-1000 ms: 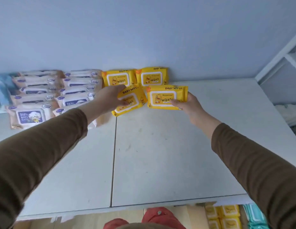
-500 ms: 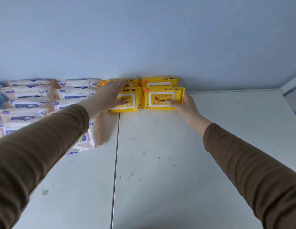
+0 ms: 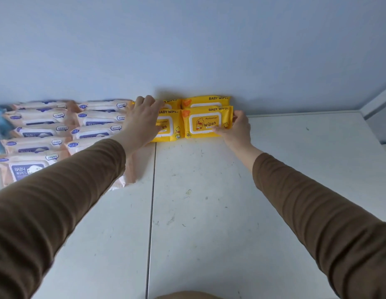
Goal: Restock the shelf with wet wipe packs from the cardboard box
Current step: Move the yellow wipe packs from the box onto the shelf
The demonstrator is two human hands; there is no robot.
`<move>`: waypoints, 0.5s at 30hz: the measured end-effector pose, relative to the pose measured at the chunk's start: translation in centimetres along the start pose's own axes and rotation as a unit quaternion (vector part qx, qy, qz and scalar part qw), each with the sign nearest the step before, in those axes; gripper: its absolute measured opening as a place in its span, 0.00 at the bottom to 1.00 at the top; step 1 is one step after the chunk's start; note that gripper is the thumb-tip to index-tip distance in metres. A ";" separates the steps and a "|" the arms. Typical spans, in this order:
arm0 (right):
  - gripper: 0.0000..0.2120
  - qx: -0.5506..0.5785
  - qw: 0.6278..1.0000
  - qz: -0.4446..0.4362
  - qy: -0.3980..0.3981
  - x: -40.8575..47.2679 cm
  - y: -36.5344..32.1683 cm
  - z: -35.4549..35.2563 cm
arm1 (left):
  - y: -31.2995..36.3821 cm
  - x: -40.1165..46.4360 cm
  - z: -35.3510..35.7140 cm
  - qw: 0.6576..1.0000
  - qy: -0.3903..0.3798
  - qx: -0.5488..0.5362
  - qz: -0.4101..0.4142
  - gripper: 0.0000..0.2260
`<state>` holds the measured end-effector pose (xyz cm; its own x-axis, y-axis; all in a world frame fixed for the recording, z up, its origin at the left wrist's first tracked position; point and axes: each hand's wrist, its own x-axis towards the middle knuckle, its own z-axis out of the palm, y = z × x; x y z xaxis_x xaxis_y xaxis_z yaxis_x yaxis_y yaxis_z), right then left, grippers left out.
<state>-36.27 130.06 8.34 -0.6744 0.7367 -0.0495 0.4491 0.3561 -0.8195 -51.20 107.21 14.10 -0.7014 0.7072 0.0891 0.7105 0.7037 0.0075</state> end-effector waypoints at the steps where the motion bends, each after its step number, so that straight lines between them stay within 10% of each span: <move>1: 0.37 -0.015 1.000 -0.006 0.015 -0.5 -0.2 -0.4 | 0.4 -0.5 -0.2 1.000 0.016 -0.015 -0.002 0.28; 15: 0.19 -0.157 0.982 -0.100 0.011 -22.2 5.0 -11.4 | 12.9 -15.7 0.3 0.981 -0.012 -0.149 0.120 0.20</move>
<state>-12.36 122.05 11.88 -0.7562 0.6449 0.1103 0.4701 0.6528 -0.5940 -30.98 105.21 12.50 -0.5100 0.8542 0.1012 0.8383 0.4671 0.2812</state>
